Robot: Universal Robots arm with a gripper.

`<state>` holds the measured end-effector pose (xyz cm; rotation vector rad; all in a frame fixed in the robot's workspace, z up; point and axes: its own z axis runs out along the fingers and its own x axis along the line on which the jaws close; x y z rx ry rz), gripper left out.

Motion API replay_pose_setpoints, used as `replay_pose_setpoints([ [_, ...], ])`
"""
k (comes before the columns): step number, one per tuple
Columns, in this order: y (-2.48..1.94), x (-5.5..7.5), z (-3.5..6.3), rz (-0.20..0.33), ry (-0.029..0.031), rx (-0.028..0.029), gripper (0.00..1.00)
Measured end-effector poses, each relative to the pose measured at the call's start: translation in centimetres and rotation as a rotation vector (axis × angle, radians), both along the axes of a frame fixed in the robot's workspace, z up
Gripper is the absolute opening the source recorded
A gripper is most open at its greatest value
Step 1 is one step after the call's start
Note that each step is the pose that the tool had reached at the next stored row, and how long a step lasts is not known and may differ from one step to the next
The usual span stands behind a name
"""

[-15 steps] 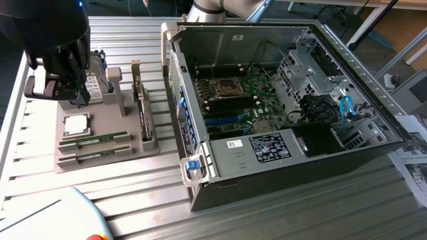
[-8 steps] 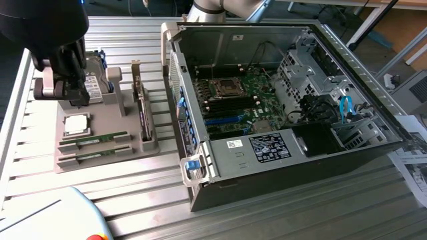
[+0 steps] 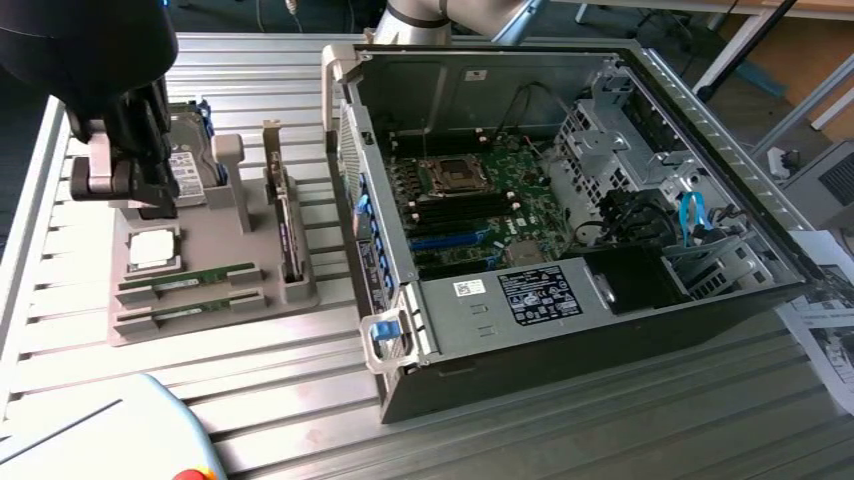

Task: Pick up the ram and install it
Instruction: 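Pick up the ram and move it above insertion slot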

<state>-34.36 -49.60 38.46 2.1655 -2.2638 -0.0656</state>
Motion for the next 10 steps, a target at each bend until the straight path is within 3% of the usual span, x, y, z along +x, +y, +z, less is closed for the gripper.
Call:
replay_pose_setpoints([
  [3, 0.0, 0.0, 0.0, 0.0, -0.0001, 0.0, 0.3],
  [10, 0.03, 0.01, -0.09, 0.0, -0.0001, 0.0016, 0.3],
])
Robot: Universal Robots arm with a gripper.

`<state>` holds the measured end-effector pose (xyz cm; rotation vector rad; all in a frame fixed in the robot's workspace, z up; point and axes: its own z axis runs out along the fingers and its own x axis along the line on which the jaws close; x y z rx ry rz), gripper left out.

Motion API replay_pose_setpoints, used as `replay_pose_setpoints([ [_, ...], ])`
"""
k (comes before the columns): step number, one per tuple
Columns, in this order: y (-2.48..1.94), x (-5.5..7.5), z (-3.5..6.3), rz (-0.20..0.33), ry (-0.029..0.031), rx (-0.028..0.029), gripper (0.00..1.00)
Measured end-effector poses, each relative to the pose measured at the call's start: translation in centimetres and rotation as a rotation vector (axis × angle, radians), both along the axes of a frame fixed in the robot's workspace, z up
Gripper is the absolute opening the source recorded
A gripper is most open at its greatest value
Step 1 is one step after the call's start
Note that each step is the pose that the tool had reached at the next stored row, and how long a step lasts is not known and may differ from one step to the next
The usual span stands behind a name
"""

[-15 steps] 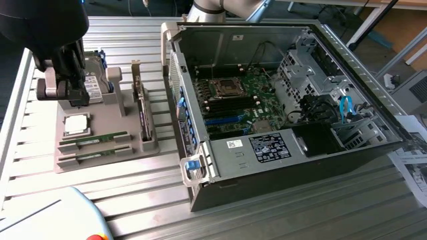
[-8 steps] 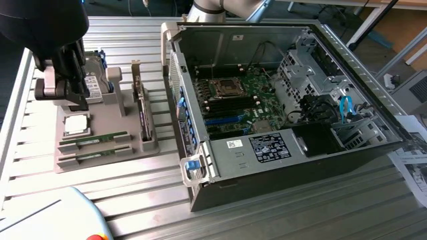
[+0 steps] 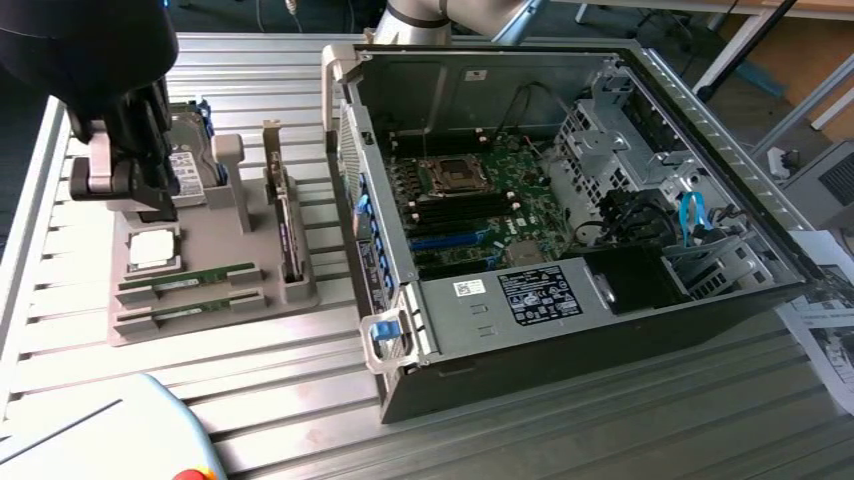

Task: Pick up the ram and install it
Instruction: 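Pick up the ram and move it above insertion slot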

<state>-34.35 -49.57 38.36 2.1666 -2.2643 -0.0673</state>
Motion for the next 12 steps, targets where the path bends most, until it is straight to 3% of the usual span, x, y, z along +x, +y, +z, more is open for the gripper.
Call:
replay_pose_setpoints([
  [12, 0.02, -0.1, -2.34, 0.0, 0.0001, 0.0, 0.3],
])
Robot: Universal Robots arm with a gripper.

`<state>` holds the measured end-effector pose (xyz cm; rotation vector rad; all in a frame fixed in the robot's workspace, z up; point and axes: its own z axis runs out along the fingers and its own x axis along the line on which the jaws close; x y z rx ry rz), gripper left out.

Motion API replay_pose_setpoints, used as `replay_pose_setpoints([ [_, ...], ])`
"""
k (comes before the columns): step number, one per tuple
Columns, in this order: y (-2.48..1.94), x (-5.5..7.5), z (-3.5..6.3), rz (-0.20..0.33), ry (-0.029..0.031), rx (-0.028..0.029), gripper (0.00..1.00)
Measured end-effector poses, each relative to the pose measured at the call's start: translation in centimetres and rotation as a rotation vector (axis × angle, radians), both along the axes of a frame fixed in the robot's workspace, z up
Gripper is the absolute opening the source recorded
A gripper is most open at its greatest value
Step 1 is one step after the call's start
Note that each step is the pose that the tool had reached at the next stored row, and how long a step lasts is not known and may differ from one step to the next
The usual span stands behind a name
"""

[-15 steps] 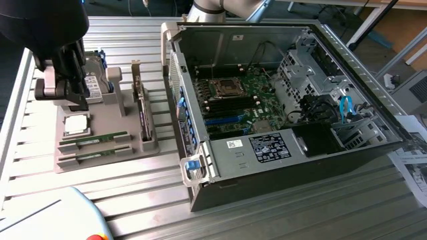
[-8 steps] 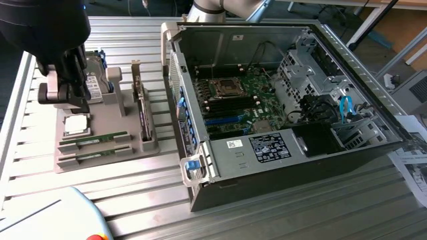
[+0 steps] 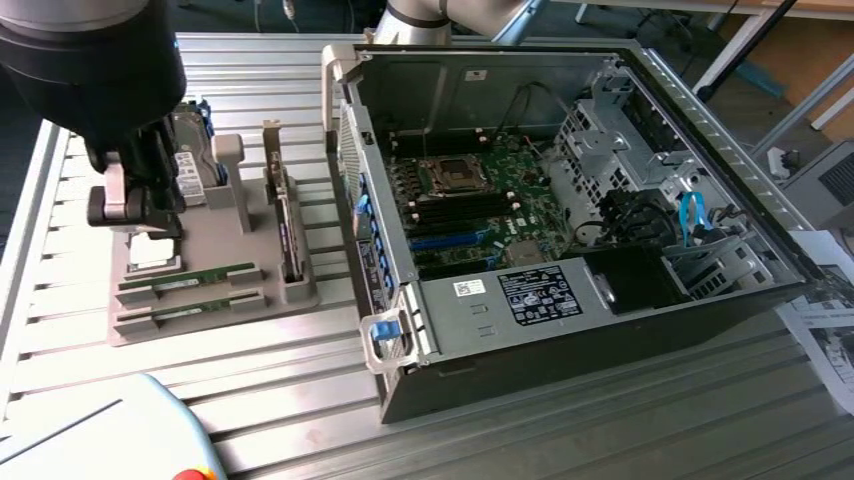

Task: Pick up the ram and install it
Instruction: 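Pick up the ram and move it above insertion slot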

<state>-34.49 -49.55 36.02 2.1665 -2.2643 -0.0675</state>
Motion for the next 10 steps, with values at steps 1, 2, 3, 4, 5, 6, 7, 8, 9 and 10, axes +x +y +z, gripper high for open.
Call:
replay_pose_setpoints([
  [1, 0.0, 0.0, -0.18, 0.0, 0.0, 0.0, 0.3],
  [2, 0.0, 0.0, -0.38, 0.0, 0.0, 0.0001, 0.3],
  [3, 0.01, 0.0, -0.57, 0.0, -0.0001, 0.0, 0.3],
  [4, 0.01, 0.0, -0.76, 0.0, -0.0001, 0.0, 0.3],
  [5, 0.0, 0.0, -0.94, 0.0, 0.0, 0.0, 0.3],
  [6, 0.0, 0.0, -1.21, 0.0, 0.0, 0.0, 0.3],
  [7, 0.0, 0.0, -1.47, 0.0, 0.0, 0.0, 0.3],
  [8, 0.01, -0.1, -1.63, 0.0, 0.0, 0.0, 0.3],
  [9, 0.01, -0.1, -1.84, 0.0, 0.0, 0.0, 0.3],
  [10, 0.0, -0.1, -2.05, 0.0, -0.0001, 0.0001, 0.3],
])
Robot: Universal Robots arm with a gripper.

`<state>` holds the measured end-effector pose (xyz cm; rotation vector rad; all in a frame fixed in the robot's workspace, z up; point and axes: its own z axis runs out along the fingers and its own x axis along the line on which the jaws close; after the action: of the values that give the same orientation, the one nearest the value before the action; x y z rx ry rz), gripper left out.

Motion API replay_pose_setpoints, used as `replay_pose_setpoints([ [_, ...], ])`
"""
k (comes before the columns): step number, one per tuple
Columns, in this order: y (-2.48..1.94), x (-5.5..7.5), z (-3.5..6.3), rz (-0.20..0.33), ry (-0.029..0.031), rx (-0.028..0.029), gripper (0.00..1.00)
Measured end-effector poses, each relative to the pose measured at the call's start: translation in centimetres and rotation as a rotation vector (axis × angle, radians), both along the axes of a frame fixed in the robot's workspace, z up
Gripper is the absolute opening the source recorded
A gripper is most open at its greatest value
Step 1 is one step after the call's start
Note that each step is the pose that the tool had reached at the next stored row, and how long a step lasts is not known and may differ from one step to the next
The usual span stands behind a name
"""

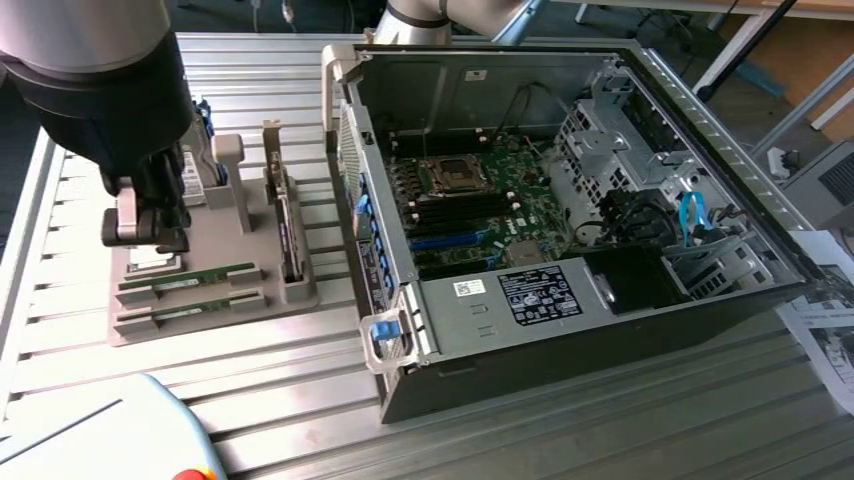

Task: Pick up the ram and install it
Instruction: 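Pick up the ram and move it above insertion slot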

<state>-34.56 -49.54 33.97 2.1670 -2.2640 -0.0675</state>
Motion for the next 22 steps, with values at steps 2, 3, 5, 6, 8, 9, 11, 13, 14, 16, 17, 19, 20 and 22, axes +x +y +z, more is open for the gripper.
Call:
replay_pose_setpoints([
  [2, 0.0, 0.0, -0.36, 0.0, 0.0, 0.0, 0.3],
  [3, 0.0, 0.0, -0.54, 0.0, 0.0001, 0.0, 0.3],
  [5, 0.0, 0.0, -0.92, 0.001, 0.0001, -0.0001, 0.3],
  [6, 0.0, -0.1, -1.11, 0.001, 0.0001, -0.0001, 0.3],
  [8, 0.0, -0.1, -1.51, 0.001, 0.0001, -0.0001, 0.3],
  [9, 0.0, -0.1, -1.74, 0.002, 0.0001, -0.0001, 0.3],
  [11, 0.0, -0.1, -2.29, 0.002, 0.0, 0.0, 0.3],
  [13, 0.0, -0.1, -2.78, 0.003, 0.0001, -0.0001, 0.3],
  [14, 0.0, -0.2, -2.94, 0.003, 0.0001, -0.0001, 0.3],
  [16, 0.0, -0.2, -3.54, 0.004, 0.0001, -0.0001, 0.3],
  [17, 0.0, -0.2, -3.79, 0.005, 0.0, 0.0, 0.3],
  [19, 0.0, -0.2, -4.16, 0.005, 0.0001, -0.0001, 0.3],
  [20, 0.0, -0.2, -4.32, 0.005, 0.0001, -0.0001, 0.3],
  [22, 0.0, -0.3, -4.7, 0.006, 0.0, -0.0001, 0.3],
])
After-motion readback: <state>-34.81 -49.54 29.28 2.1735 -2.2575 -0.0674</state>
